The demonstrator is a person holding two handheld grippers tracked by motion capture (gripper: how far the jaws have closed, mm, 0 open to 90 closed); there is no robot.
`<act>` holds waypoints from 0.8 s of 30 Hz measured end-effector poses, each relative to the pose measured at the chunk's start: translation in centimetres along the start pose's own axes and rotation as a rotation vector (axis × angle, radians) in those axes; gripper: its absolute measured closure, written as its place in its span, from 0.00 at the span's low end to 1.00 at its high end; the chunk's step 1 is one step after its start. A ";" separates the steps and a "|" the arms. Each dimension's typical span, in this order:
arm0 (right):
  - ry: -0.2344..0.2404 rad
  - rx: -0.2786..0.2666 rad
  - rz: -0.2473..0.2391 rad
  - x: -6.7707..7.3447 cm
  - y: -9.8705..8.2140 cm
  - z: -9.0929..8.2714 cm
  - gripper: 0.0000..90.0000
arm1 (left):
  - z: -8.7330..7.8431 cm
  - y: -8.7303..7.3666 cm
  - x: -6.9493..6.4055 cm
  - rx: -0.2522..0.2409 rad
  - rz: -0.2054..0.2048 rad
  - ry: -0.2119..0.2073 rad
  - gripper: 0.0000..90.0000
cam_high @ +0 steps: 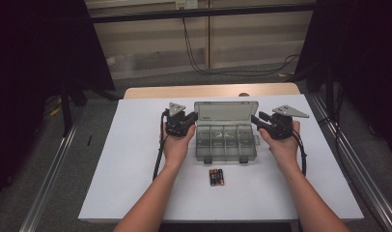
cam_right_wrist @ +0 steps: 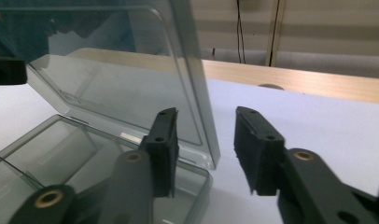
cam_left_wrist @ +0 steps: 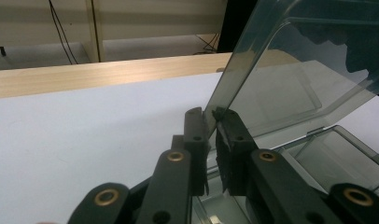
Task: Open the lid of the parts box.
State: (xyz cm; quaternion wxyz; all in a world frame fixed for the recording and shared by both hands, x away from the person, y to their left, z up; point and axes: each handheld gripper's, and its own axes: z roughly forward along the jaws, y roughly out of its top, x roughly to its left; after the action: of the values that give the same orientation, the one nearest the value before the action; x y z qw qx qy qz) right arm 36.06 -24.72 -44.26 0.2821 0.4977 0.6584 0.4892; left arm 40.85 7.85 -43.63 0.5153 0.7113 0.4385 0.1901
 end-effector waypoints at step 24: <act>-0.093 -0.017 0.042 0.7 1.7 1.4 0.96 | 1.4 0.1 0.8 0.001 -0.035 0.001 0.91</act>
State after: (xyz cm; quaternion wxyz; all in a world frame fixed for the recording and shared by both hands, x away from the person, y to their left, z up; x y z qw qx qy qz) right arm 37.62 -23.52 -43.12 0.3060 0.5311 0.6299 0.4770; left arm 42.39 7.69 -44.27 0.5180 0.7037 0.4512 0.1813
